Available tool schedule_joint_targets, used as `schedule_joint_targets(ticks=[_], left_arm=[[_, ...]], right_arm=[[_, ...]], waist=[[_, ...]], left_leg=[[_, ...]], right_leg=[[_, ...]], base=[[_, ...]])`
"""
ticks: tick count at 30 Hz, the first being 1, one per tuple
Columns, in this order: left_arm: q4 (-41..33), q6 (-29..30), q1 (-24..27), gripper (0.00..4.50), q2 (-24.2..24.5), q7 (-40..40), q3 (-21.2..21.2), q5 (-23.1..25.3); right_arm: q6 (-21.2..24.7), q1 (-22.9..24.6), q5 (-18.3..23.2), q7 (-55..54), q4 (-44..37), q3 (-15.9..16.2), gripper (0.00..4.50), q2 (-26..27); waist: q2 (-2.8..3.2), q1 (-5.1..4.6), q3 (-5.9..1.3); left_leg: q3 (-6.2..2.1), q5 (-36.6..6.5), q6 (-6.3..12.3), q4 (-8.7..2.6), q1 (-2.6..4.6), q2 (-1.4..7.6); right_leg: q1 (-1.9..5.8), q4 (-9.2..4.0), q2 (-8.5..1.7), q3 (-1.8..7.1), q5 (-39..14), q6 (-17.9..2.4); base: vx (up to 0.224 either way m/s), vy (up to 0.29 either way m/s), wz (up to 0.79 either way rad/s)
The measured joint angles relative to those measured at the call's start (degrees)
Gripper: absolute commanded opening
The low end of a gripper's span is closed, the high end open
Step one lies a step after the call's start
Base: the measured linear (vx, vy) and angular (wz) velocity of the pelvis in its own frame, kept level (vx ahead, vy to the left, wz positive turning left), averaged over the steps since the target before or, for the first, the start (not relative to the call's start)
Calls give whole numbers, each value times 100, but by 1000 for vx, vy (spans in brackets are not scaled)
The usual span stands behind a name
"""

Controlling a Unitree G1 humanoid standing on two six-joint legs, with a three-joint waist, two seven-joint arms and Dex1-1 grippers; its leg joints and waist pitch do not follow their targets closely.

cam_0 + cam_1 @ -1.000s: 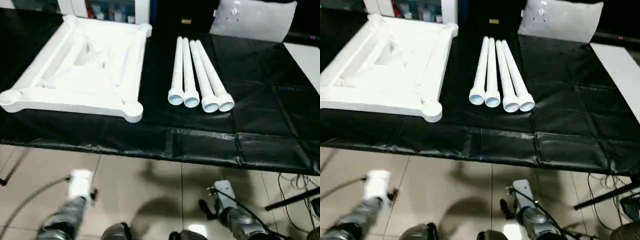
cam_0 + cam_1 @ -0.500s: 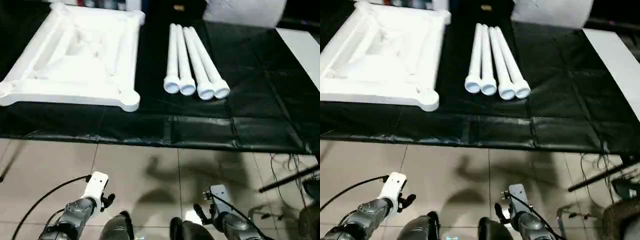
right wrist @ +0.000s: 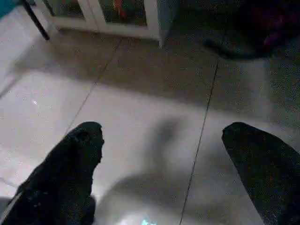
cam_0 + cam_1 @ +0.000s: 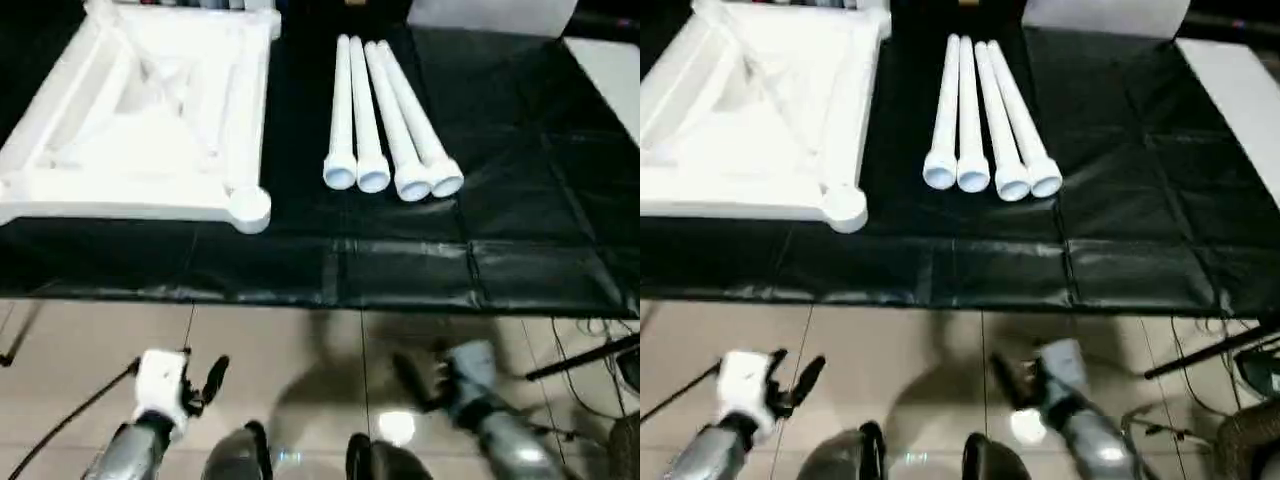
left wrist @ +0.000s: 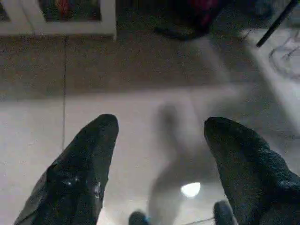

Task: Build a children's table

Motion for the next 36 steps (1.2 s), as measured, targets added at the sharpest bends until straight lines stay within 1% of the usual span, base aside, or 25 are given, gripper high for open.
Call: schedule_joint_targets(ticks=[1, 2, 4, 5, 7, 8, 11, 13, 14, 16, 17, 19, 20, 22, 23, 25, 26, 27, 29, 30, 32, 34, 35, 36], left_arm=[[-279, 54, 121, 338, 26, -32, -25, -62], [-666, 161, 308, 338, 67, -61, -47, -153], [-1100, 248, 529, 338, 125, -115, -43, -270], [-1509, 324, 772, 338, 218, -181, -49, -375], [-1981, 417, 1055, 338, 341, -246, -28, -499], [-2322, 577, 1234, 338, 413, -280, -17, -598], [-3051, 896, 1382, 338, 555, -343, 74, -841], [-3359, 1080, 1381, 338, 584, -343, 178, -1012], [-3583, 1274, 1327, 338, 644, -336, 239, -1228], [-3983, 1480, 1266, 338, 800, -325, 362, -1584], [-4196, 1581, 1161, 338, 913, -302, 438, -1746], [-4367, 1763, 863, 338, 1000, -245, 484, -1870], [-4445, 1963, 563, 338, 1000, -164, 475, -1914], [-4511, 2261, 160, 338, 1000, -28, 481, -1950], [-4533, 2373, -84, 338, 992, 51, 488, -1953], [-4546, 2445, -250, 338, 982, 146, 494, -1952], [-4522, 2621, -421, 338, 980, 314, 492, -1936], [-4505, 2660, -486, 338, 979, 376, 496, -1918], [-4257, 2795, -1068, 338, 876, 772, 468, -1574], [-4114, 2797, -1308, 338, 758, 945, 419, -1391], [-3578, 2795, -1829, 338, 356, 1419, 250, -905], [-3292, 2763, -1872, 338, 309, 1608, 49, -595], [-3113, 2766, -1843, 338, 297, 1673, -42, -482], [-3020, 2753, -1810, 338, 283, 1717, -105, -417]], right_arm=[[74, 111, 31, 58, -249, 16, 450, -24], [242, 277, 75, 123, -630, 71, 450, -79], [421, 508, 173, 208, -1067, 114, 450, -135], [574, 721, 266, 264, -1527, 168, 450, -223], [758, 989, 369, 321, -2039, 173, 450, -368], [935, 1188, 451, 322, -2470, 172, 450, -490], [1281, 1497, 657, 360, -3322, 152, 450, -684], [1445, 1577, 799, 379, -3681, 146, 450, -701], [1614, 1639, 970, 360, -3956, 119, 450, -701], [1858, 1654, 1212, 286, -4428, 45, 450, -702], [1963, 1562, 1330, 195, -4675, -23, 450, -701], [2096, 1300, 1400, 23, -4904, -119, 450, -694], [2261, 1070, 1418, -162, -5043, -178, 450, -645], [2537, 633, 1401, -515, -5199, -223, 450, -523], [2663, 320, 1360, -712, -5323, -229, 450, -452], [2780, 100, 1337, -862, -5496, -230, 450, -427], [2889, -4, 1240, -972, -5536, -221, 450, -429], [2926, -39, 1207, -1014, -5533, -214, 450, -425], [3129, -291, 941, -1319, -5437, -158, 450, -339], [3215, -381, 869, -1460, -5350, -157, 450, -296], [3450, -604, 732, -1894, -4892, -187, 450, -38], [3543, -577, 722, -2111, -4685, -237, 450, 116], [3549, -554, 729, -2190, -4545, -303, 450, 197], [3416, -511, 617, -2209, -4453, -279, 450, 179]], waist=[[0, 1, 0], [0, -3, 0], [0, -9, 0], [-4, -10, 3], [-6, -2, 5], [-5, 8, 7], [-17, 25, 9], [-22, 21, 10], [-23, 20, 10], [-26, 17, 12], [-27, 5, 11], [-32, -8, 6], [-36, -12, -3], [-41, -27, -9], [-41, -42, -12], [-44, -54, -38], [-50, -52, -56], [-53, -52, -57], [-51, -25, -64], [-51, -15, -82], [-53, 6, -179], [-24, 16, -215], [3, 27, -226], [55, 65, -238]], left_leg=[[0, 0, -2, -2, 7, 4], [0, -5, -16, -2, 6, 8], [0, -14, -39, 3, 20, 18], [-1, -11, -46, 2, 20, 24], [0, -9, -52, -3, 41, 25], [-1, -9, -56, -4, 49, 25], [-1, -7, -68, -15, 85, 23], [-1, -8, -71, -17, 109, 21], [-2, -2, -81, -17, 109, 20], [-3, 3, -89, -17, 109, 20], [-3, 4, -90, -16, 110, 17], [-3, 6, -92, -15, 115, 12], [-3, 8, -95, -11, 116, 11], [-3, 16, -105, 0, 114, 13], [-3, 22, -112, 5, 110, 16], [-3, 22, -113, 18, 104, 23], [-6, 24, -116, 27, 104, 34], [-8, 24, -117, 35, 103, 37], [-22, 43, -143, 60, 98, 53], [-25, 47, -148, 71, 103, 56], [-27, 47, -147, 115, 107, 61], [-44, 33, -125, 172, 104, 65], [-80, 5, -83, 241, 81, 53], [-187, -29, -43, 333, 54, 30]], right_leg=[[3, 0, 5, 1, -2, -1], [2, -2, 11, 4, -11, 9], [11, -1, 26, 13, -10, 11], [11, -4, 33, 16, -9, 15], [27, -7, 39, 22, -9, 20], [34, -7, 40, 26, -25, 53], [60, -8, 52, 47, -29, 73], [66, -8, 56, 59, -29, 83], [71, -6, 58, 63, -28, 87], [72, -6, 62, 68, -27, 88], [73, -6, 66, 75, -22, 92], [74, -5, 74, 96, -8, 101], [75, -3, 80, 110, 10, 109], [69, 7, 93, 124, 40, 77], [58, 17, 101, 134, 46, 75], [46, 43, 109, 141, 42, 79], [45, 59, 123, 148, 40, 77], [41, 74, 126, 150, 37, 73], [30, 123, 139, 148, 35, 65], [31, 140, 140, 148, 36, 62], [33, 179, 136, 153, 34, 58], [55, 179, 130, 159, 43, 58], [81, 178, 126, 171, 47, 80], [107, 172, 119, 170, 36, 126]], base=[[0, 0, 0], [0, 0, 0], [0, 0, 0], [0, 0, 0], [0, 0, 0], [0, 0, 0], [0, 0, 0], [0, 0, 0], [0, 0, 0], [0, 0, 0], [0, 0, 0], [0, 0, 0], [0, 0, 0], [0, 0, 0], [0, 0, 0], [0, 0, 0], [0, 0, 0], [0, 0, 0], [0, 0, 0], [0, 0, 0], [-57, -12, 0], [-55, 11, -2], [-43, 67, -6], [-43, 67, -6]])
